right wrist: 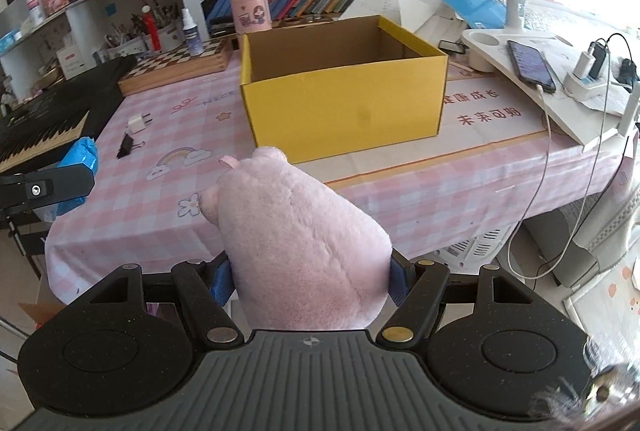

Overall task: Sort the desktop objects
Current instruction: 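Carry the blue bag and pink pig toward the yellow box with both tools, then lower the blue bag into the yellow box with the left tool while the right tool holds the pig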

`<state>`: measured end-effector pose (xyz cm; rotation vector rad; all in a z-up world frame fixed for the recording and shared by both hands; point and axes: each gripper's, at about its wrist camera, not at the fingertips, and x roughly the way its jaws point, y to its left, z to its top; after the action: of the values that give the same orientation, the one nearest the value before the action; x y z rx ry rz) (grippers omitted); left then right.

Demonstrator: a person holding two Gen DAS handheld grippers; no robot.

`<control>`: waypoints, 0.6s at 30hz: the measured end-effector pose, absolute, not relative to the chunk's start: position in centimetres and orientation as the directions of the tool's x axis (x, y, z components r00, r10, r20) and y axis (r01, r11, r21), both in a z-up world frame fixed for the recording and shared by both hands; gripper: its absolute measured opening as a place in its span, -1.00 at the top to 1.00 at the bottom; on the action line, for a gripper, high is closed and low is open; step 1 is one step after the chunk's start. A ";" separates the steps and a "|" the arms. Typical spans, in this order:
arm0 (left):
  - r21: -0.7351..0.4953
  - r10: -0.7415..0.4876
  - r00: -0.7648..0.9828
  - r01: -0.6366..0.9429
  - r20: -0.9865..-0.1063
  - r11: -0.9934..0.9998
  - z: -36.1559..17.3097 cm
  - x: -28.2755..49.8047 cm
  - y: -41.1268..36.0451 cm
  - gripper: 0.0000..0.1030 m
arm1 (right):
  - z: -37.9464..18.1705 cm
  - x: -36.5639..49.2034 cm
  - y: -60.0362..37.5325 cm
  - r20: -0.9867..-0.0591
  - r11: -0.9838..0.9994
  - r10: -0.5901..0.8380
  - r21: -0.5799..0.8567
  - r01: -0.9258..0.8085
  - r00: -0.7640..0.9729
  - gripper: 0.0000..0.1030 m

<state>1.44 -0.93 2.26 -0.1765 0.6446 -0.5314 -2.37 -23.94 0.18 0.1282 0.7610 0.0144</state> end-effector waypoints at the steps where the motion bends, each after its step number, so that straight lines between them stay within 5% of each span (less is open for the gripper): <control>1: -0.318 -0.525 0.669 0.419 -0.525 0.851 2.2 1.6 -1.1 0.33 | 0.2 -2.3 -24.0 -0.687 0.992 0.057 0.121 0.037 0.724 -0.32; 18: -0.343 -0.557 0.631 0.439 -0.539 0.830 1.5 3.9 -4.0 0.33 | -0.3 -0.6 -26.8 -0.717 0.993 0.026 0.102 0.068 0.697 -0.32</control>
<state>3.86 -3.96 1.45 -0.1861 0.6788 -0.5737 -0.59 -26.76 -0.25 0.1236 0.8002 -0.0232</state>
